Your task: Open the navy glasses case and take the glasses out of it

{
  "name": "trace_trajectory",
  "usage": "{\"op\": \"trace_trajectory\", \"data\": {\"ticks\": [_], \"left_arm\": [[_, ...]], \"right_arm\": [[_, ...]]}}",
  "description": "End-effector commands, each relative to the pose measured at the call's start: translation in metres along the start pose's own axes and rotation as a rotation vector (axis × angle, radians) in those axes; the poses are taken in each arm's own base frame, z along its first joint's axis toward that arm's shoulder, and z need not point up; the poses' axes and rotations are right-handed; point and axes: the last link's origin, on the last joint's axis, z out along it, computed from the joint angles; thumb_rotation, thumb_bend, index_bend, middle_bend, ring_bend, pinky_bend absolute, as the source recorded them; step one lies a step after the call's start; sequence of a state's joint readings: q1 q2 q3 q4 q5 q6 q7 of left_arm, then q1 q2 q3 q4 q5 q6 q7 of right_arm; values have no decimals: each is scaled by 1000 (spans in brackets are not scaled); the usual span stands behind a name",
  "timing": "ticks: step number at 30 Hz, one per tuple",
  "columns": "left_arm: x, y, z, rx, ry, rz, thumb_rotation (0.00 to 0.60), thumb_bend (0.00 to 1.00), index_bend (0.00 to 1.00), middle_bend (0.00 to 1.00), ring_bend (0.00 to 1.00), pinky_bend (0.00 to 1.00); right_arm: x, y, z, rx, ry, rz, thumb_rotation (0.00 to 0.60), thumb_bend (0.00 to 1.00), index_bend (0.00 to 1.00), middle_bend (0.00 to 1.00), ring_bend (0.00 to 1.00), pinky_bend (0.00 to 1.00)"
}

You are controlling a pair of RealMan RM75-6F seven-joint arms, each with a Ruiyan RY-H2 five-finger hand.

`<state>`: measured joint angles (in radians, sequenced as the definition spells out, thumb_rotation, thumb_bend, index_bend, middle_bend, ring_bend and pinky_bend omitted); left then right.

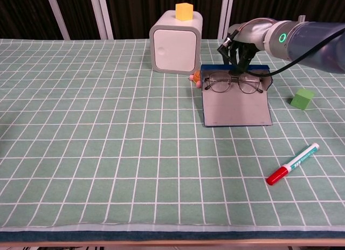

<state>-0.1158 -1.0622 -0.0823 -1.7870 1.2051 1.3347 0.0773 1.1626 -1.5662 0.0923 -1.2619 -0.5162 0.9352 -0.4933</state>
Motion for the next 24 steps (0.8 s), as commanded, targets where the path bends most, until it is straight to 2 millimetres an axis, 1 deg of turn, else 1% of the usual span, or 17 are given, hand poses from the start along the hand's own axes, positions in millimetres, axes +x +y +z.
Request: {"op": "trace_trajectory", "data": {"ticks": [1,15,24], "left_arm": [[0,0,0,0,0,0,600,444,53,0,0,0],[0,0,0,3,-3,1,600,443,53,0,0,0],[0,0,0,3,-1,1,600,443,53,0,0,0]], "right_arm": [[-1,0,-1,-3,15,-6,600,433,534,489,414,229],[-4,3,-4,-15,30,-20,600,432,537,486,413,229],[1,12,3,-51,32,-19,600,432,537,482,411,229]]}}
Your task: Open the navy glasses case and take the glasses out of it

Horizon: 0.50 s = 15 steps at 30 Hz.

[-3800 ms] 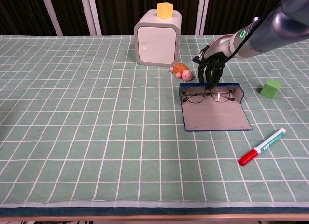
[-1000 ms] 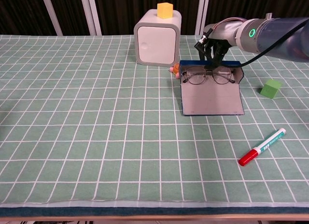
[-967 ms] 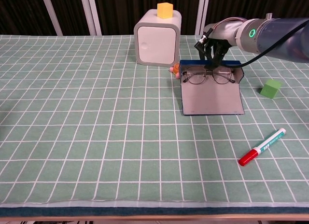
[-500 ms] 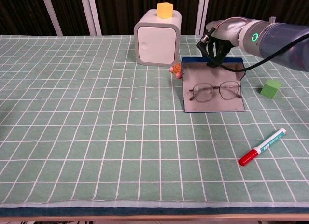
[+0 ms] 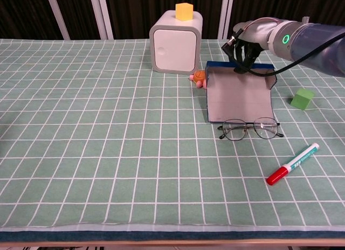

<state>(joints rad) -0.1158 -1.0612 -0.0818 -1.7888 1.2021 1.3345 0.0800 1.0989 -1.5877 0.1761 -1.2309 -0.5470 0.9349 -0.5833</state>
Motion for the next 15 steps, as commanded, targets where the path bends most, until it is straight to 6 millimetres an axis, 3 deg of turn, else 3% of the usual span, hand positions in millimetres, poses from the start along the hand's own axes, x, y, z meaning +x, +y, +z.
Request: {"op": "trace_trajectory", "data": {"ticks": [1,8,15], "left_arm": [[0,0,0,0,0,0,600,443,53,0,0,0],[0,0,0,0,-1,0,600,443,53,0,0,0],[0,0,0,2,-2,1,600,443,53,0,0,0]], "right_arm": [[3,5,3,-13,7,6,600,432,537,482,411,229],[23,23,9,-35,35,49,600,428,537,472,404,229],[50,55,12,-81,89,53,600,429,537,467,396,229]]}}
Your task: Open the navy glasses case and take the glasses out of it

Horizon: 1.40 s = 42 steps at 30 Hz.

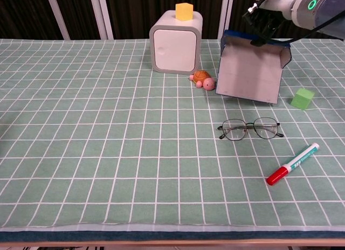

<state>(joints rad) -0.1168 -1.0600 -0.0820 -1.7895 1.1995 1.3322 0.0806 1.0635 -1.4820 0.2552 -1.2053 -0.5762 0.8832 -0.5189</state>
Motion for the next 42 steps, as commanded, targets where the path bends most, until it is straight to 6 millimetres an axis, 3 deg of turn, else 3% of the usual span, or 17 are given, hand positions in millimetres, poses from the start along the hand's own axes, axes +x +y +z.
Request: {"op": "trace_trajectory", "data": {"ticks": [1,11,20,31,34,42], "left_arm": [[0,0,0,2,0,1,600,443,53,0,0,0],[0,0,0,5,5,5,600,443,53,0,0,0],[0,0,1,6,7,9,600,443,53,0,0,0],[0,0,0,10,9,7,600,443,53,0,0,0],[0,-1,0,12,9,9,600,443,53,0,0,0],[0,0,0,12,11,10,600,443,52,0,0,0]], "right_arm": [[12,17,3,-23,20,-12,600,429,537,467,393,229],[40,80,13,-114,86,-61,600,428,537,460,383,229],[21,119,14,-130,95,-158,600,428,537,427,369,228],[-23,129,18,-136,-30,-170,600,410,521,377,326,227],[-29,130,19,-142,-61,-179,600,324,398,298,278,218],[-25,126,21,-148,-89,-125,600,186,253,119,175,217]]}}
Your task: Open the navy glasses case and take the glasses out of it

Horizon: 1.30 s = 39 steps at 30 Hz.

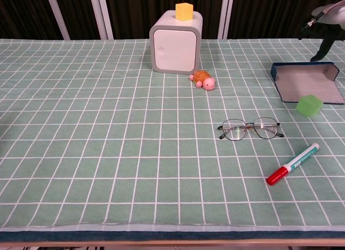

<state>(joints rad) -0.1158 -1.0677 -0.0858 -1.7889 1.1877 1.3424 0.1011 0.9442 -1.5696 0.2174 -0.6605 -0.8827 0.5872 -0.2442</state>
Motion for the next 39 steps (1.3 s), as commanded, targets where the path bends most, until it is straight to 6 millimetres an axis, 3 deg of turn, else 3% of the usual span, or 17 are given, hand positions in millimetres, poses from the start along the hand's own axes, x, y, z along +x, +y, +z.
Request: {"op": "trace_trajectory", "data": {"ticks": [1,6,13,20,23,35,39], "left_arm": [[0,0,0,1,1,0,600,443,53,0,0,0],[0,1,1,-8,4,8,600,443,53,0,0,0],[0,2,-1,-24,12,16,600,444,53,0,0,0],[1,4,1,-52,40,57,600,443,53,0,0,0],[2,6,0,-76,60,71,600,443,53,0,0,0],[6,11,-3,-136,112,88,600,444,53,0,0,0],[7,12,-4,-144,113,89,600,444,52,0,0,0]], "right_arm": [[3,-2,0,3,-33,44,600,184,247,112,170,217],[18,3,-10,5,-8,97,600,154,239,101,150,217],[40,15,-43,-6,36,218,600,154,227,98,150,217],[45,24,-84,29,79,275,600,154,227,111,152,217],[40,29,-105,45,96,269,600,155,227,111,152,217],[-23,43,-215,57,215,177,600,154,220,111,150,217],[-38,44,-240,57,223,164,600,154,219,111,150,217]]}}
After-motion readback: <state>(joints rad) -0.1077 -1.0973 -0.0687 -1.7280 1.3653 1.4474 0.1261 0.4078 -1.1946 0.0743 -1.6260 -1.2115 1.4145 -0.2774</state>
